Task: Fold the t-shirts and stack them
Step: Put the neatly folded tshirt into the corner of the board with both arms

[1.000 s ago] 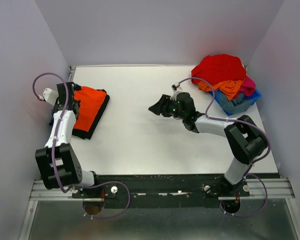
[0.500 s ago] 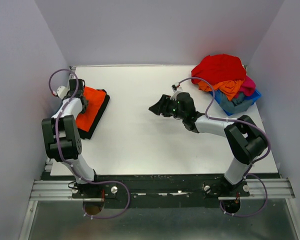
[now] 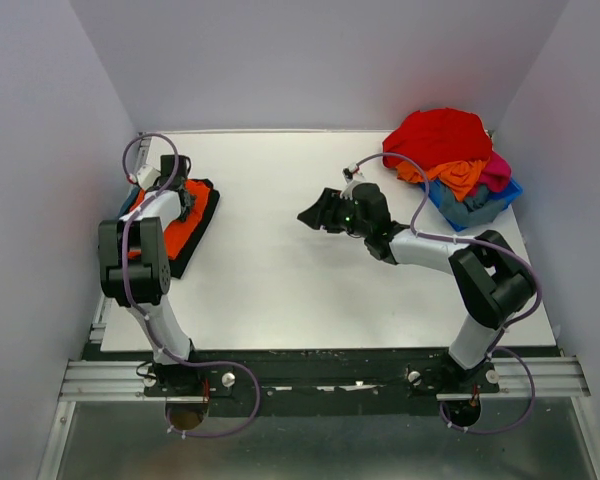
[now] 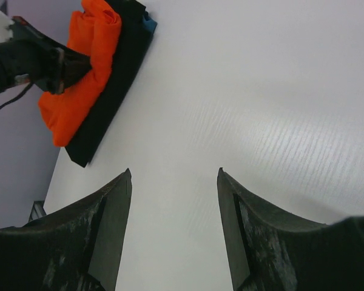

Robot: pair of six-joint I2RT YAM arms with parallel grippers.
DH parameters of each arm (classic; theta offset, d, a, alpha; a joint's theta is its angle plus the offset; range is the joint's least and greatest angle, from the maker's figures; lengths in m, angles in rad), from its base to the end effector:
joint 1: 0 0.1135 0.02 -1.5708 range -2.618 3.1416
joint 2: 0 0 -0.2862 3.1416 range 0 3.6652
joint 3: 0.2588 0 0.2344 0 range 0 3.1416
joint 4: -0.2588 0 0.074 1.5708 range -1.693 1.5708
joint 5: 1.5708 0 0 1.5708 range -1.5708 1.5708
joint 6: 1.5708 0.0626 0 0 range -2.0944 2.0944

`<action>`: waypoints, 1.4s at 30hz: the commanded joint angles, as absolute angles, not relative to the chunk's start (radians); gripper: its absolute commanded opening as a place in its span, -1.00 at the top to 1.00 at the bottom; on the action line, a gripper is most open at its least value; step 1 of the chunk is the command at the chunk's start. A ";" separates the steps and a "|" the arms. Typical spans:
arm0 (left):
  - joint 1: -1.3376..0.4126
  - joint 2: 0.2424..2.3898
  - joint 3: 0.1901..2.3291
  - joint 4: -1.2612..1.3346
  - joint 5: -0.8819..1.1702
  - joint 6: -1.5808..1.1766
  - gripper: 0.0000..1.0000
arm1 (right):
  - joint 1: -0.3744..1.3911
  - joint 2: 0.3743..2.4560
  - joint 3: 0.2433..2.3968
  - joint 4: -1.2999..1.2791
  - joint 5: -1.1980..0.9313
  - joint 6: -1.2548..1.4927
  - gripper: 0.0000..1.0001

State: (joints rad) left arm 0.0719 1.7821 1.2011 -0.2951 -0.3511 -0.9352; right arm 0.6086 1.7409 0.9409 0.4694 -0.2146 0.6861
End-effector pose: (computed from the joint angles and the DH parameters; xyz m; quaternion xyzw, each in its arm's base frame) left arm 0.3848 0.0493 0.2171 -0.4988 0.7822 0.0089 0.3731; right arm 0.3183 0.2380 0.2309 -0.0308 0.8109 0.4180 0.4083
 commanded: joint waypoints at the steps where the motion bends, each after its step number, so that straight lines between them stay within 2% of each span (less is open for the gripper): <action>1: 0.066 1.868 1.276 -0.371 -0.296 -0.928 1.00 | 0.612 1.724 0.963 0.459 -0.187 0.657 -0.32; 9: 0.011 1.726 1.288 -0.331 -0.417 -0.879 1.00 | 0.611 1.721 0.965 0.448 -0.181 0.652 -0.32; 22: 0.005 1.959 1.436 -0.357 -0.241 -0.838 1.00 | 0.611 1.723 0.971 0.436 -0.166 0.640 -0.33; 25: 0.003 1.892 1.422 -0.330 -0.212 -0.772 1.00 | 0.609 1.694 0.954 0.434 -0.134 0.621 -0.37; 27: -0.060 1.798 1.350 -0.278 -0.209 -0.744 0.99 | 0.606 1.657 0.939 0.430 -0.101 0.603 -0.42; 30: -0.122 1.651 1.217 -0.177 -0.152 -0.724 0.81 | 0.585 1.576 0.899 0.411 -0.075 0.588 -0.54; 34: -0.225 1.482 1.027 -0.075 -0.112 -0.693 0.52 | 0.531 1.415 0.824 0.327 -0.032 0.626 -0.87; 36: -0.274 1.404 0.938 -0.040 -0.101 -0.683 0.37 | 0.503 1.332 0.799 0.243 -0.025 0.630 -0.93; 40: -0.334 1.192 0.734 0.058 -0.074 -0.649 -0.32 | 0.485 1.130 0.738 0.034 0.063 0.600 -0.99; 42: -0.353 1.103 0.643 0.077 -0.069 -0.634 -0.59 | 0.483 1.007 0.677 -0.053 0.127 0.586 -0.99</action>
State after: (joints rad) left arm -0.3248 1.2552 0.7998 -0.0261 -0.1104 -0.6903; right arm 0.4824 1.1568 0.7612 0.1844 -0.0036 0.6216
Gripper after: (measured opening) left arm 0.646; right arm 0.991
